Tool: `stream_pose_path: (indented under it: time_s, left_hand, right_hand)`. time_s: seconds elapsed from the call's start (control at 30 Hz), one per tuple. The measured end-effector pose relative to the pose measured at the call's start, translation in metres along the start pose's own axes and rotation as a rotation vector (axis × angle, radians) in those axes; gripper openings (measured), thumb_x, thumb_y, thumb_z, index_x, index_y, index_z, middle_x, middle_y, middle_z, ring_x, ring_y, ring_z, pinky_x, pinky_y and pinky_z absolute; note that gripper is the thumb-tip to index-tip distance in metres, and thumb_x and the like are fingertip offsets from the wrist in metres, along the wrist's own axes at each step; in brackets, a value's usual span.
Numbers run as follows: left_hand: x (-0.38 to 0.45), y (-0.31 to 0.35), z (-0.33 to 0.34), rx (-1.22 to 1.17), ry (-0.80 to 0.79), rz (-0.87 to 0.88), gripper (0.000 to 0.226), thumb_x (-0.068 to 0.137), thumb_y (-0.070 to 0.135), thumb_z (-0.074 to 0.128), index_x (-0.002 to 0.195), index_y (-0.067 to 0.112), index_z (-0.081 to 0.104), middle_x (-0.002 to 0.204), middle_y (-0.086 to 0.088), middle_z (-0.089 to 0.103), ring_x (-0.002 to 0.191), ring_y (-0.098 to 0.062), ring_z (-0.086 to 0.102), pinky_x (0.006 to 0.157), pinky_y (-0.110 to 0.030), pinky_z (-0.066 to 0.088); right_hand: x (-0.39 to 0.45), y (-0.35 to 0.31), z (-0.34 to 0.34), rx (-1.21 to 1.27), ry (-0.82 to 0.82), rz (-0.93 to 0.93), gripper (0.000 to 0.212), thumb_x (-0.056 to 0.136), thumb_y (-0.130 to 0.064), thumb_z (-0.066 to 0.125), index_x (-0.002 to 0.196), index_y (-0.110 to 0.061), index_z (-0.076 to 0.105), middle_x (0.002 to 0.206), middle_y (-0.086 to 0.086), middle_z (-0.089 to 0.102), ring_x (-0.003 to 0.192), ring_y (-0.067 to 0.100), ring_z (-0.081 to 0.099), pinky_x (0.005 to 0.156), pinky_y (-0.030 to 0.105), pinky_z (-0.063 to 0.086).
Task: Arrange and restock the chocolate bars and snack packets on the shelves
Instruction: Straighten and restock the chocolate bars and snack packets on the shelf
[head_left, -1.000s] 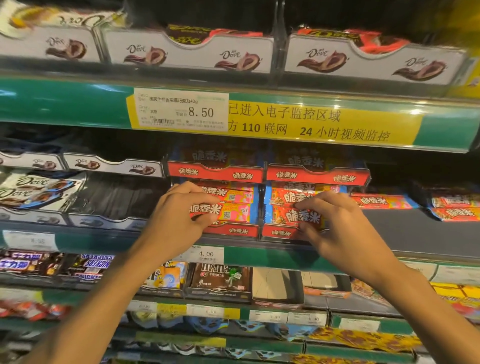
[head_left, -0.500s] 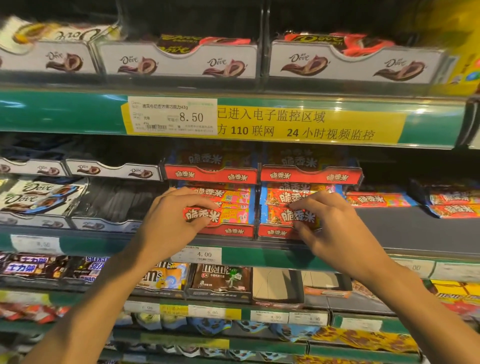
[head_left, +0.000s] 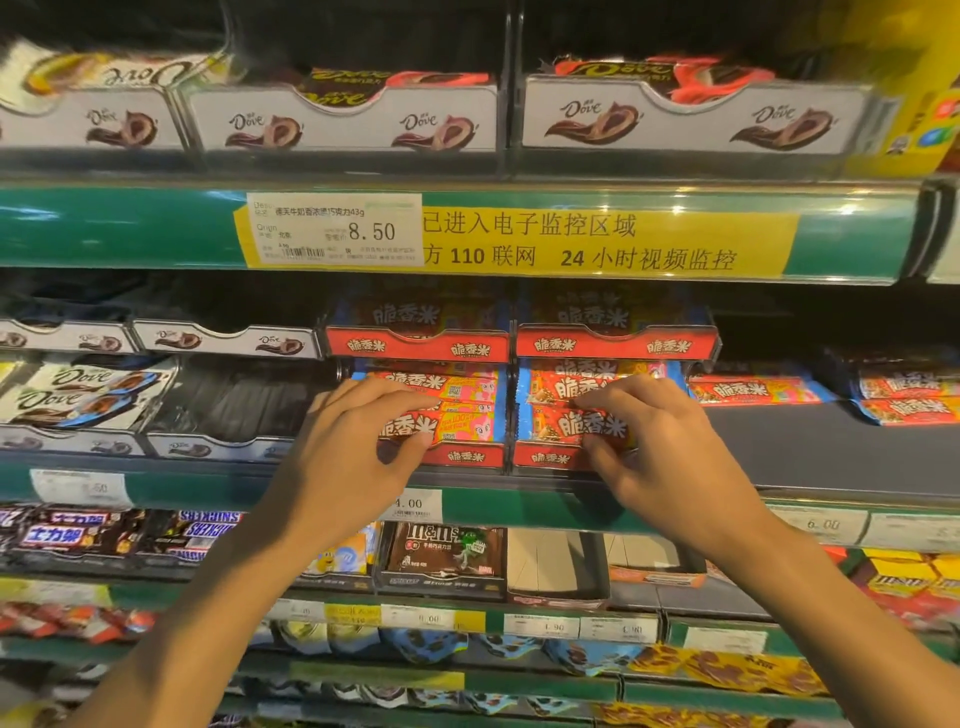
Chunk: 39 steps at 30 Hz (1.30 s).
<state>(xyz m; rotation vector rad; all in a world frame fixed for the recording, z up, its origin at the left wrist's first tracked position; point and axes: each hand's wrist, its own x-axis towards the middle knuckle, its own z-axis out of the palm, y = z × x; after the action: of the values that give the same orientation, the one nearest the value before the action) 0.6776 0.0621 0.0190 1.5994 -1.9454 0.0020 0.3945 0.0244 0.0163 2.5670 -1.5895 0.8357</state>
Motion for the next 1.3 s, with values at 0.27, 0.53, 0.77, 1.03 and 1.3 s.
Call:
stream_pose_path:
  time_s: [0.27, 0.53, 0.77, 1.03, 1.3]
  left_hand:
    - [-0.008, 0.019, 0.012, 0.104, 0.02, -0.069, 0.031, 0.092, 0.037, 0.06, 0.122, 0.032, 0.064, 0.126, 0.015, 0.056, 0.12, -0.009, 0.046, 0.1, -0.026, 0.032]
    - [0.01, 0.103, 0.03, 0.101, 0.118, 0.079, 0.014, 0.091, 0.032, 0.061, 0.102, 0.027, 0.068, 0.104, 0.01, 0.06, 0.102, -0.011, 0.048, 0.092, -0.027, 0.032]
    - [0.037, 0.2, 0.086, -0.011, 0.018, 0.26, 0.011, 0.085, 0.034, 0.057, 0.087, 0.027, 0.066, 0.088, 0.01, 0.063, 0.088, -0.016, 0.055, 0.082, -0.031, 0.044]
    - [0.106, 0.267, 0.175, 0.193, -0.177, 0.242, 0.039, 0.094, 0.041, 0.05, 0.129, 0.026, 0.056, 0.126, 0.002, 0.057, 0.118, -0.023, 0.048, 0.1, -0.037, 0.036]
    - [0.129, 0.264, 0.223, 0.381, -0.246, 0.14, 0.052, 0.088, 0.049, 0.036, 0.115, 0.015, 0.064, 0.113, -0.012, 0.063, 0.105, -0.034, 0.056, 0.09, -0.041, 0.04]
  right_hand:
    - [-0.002, 0.005, -0.009, 0.005, -0.054, -0.073, 0.04, 0.094, -0.036, 0.062, 0.133, -0.027, 0.058, 0.129, -0.008, 0.057, 0.12, 0.014, 0.047, 0.102, 0.036, 0.042]
    - [-0.019, 0.043, -0.044, 0.024, -0.009, -0.044, 0.026, 0.092, -0.032, 0.065, 0.117, -0.025, 0.066, 0.109, -0.005, 0.065, 0.104, 0.019, 0.057, 0.086, 0.034, 0.046]
    - [-0.049, 0.125, -0.093, -0.046, -0.036, 0.127, 0.02, 0.088, -0.03, 0.065, 0.107, -0.027, 0.065, 0.107, -0.006, 0.067, 0.1, 0.02, 0.061, 0.076, 0.037, 0.051]
    - [-0.066, 0.257, -0.119, -0.196, -0.1, 0.322, 0.028, 0.088, -0.027, 0.061, 0.116, -0.024, 0.063, 0.117, 0.004, 0.064, 0.107, 0.033, 0.061, 0.079, 0.042, 0.052]
    - [-0.056, 0.315, -0.116, -0.303, -0.277, 0.25, 0.043, 0.099, -0.04, 0.048, 0.141, -0.031, 0.046, 0.14, 0.001, 0.047, 0.128, 0.027, 0.043, 0.1, 0.043, 0.038]
